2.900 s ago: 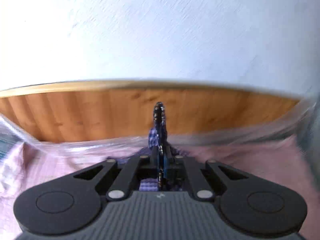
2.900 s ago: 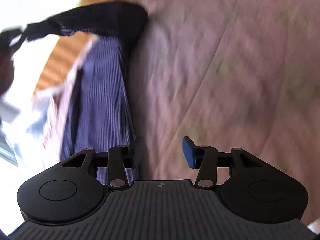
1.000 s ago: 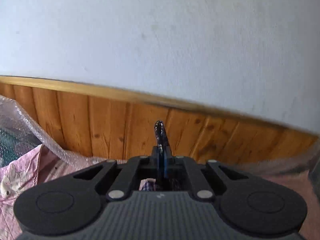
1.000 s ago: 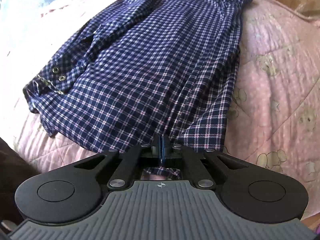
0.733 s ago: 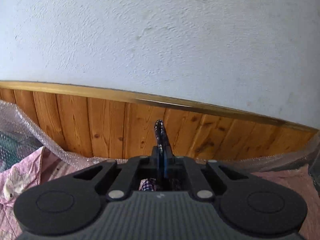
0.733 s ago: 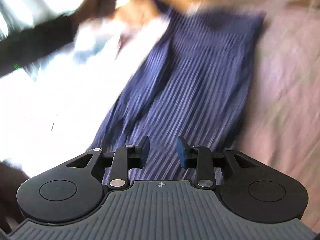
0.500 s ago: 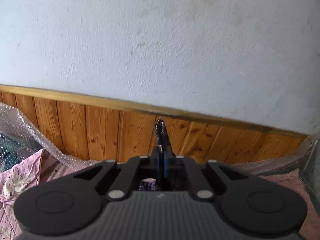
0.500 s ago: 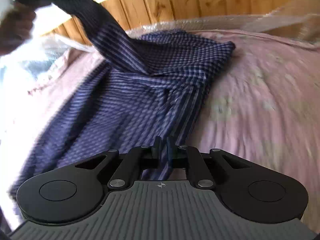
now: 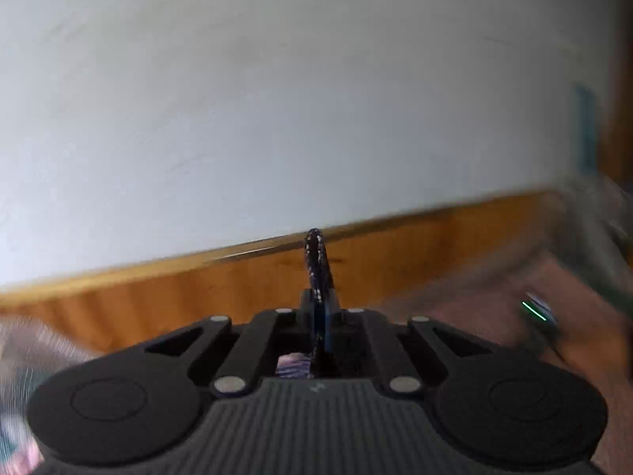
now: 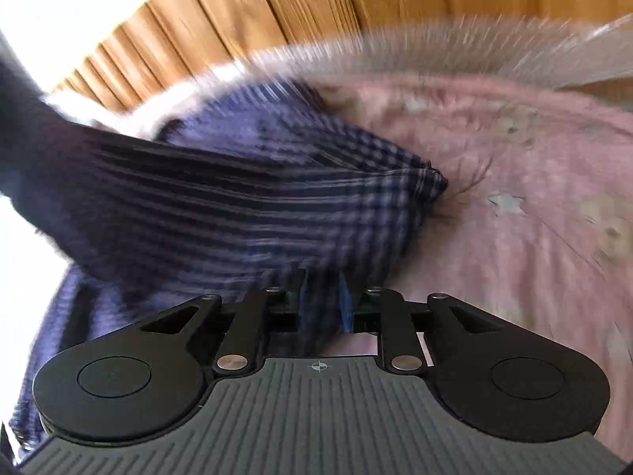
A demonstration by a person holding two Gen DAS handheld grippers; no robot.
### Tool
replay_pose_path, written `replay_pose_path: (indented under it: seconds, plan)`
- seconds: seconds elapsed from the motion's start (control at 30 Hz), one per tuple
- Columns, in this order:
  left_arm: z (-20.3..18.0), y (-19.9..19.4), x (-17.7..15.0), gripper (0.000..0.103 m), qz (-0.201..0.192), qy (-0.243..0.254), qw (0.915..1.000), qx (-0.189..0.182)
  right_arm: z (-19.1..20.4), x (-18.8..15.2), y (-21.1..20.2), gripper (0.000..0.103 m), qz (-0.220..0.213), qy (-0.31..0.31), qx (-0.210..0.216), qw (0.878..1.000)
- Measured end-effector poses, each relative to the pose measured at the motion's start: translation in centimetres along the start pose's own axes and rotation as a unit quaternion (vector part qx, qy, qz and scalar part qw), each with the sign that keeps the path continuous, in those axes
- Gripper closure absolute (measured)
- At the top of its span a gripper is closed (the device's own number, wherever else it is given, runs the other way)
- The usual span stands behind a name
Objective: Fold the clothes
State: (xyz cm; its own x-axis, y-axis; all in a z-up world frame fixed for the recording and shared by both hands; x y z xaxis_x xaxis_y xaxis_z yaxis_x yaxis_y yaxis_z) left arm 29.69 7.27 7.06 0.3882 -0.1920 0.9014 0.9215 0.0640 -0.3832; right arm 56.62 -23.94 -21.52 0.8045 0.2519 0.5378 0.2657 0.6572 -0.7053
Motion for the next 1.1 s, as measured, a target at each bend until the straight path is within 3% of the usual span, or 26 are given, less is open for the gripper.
replay_pose_path:
  seconds: [0.07,0.1,0.2,0.27,0.33,0.4,0.6,0.7,0.77,0.87,0.93,1.0,1.1]
  plan:
    - [-5.0,-3.3,-0.8,0.099,0.0,0.07,0.9946,-0.077,-2.1,1.4,1.6,0.103,0.013,0.033,0.017,0.999]
    - [-7.7,-4.9,-2.0,0.099,0.007,0.111,0.987,-0.116,-2.9,1.8,1.5,0.103,0.01,0.062,0.026,0.998]
    - [-14.8,-8.6,-7.1,0.099,0.055,0.208,0.9505,-0.225,-4.3,1.6,1.3,0.103,0.001,0.109,0.062,0.992]
    - [-18.2,-9.9,-11.5,0.099,0.109,0.231,0.9237,-0.286,-5.2,1.4,1.0,0.103,-0.009,0.147,0.088,0.985]
    - [-20.4,-10.4,-15.5,0.099,0.145,0.257,0.9042,-0.309,-6.2,1.0,1.1,0.103,-0.021,0.19,0.113,0.975]
    - [-21.8,-10.4,-18.5,0.1,0.179,0.263,0.8918,-0.322,-7.1,0.7,1.3,0.103,-0.031,0.224,0.133,0.965]
    - [-22.5,-9.0,-22.7,0.099,0.227,0.271,0.8755,-0.329,-8.5,-0.2,1.6,0.103,-0.055,0.298,0.169,0.938]
    - [-22.1,-8.5,-25.2,0.098,0.25,0.277,0.8738,-0.312,-8.7,-0.3,1.8,0.103,-0.059,0.319,0.17,0.93]
    - [-21.7,-8.5,-26.1,0.094,0.263,0.267,0.8758,-0.304,-8.3,0.1,1.1,0.102,-0.066,0.309,0.146,0.937]
    - [-21.0,-9.0,-26.3,0.084,0.277,0.233,0.8831,-0.299,-6.7,0.9,-3.1,0.093,-0.124,0.252,0.072,0.957]
    - [-20.5,-9.4,-26.4,0.081,0.287,0.209,0.8873,-0.294,-4.1,0.9,-5.5,0.093,-0.147,0.203,0.066,0.966]
    - [-19.4,-9.7,-26.7,0.057,0.308,0.168,0.892,-0.285,-0.7,0.9,-5.1,0.093,-0.125,0.145,0.084,0.978]
    - [-17.7,-10.0,-27.2,0.05,0.337,0.11,0.896,-0.267,2.1,0.1,-1.3,0.093,-0.043,0.065,0.067,0.995]
Point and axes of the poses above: each gripper's, at about its wrist camera, not at the fingertips, and y roughly the way its jaws point, z to its left, x to its top, the point moved 6 cm from there along y, roughly the way its jaws point, and after that the axes turned 8 degrees about x, right-handed, at the moved point
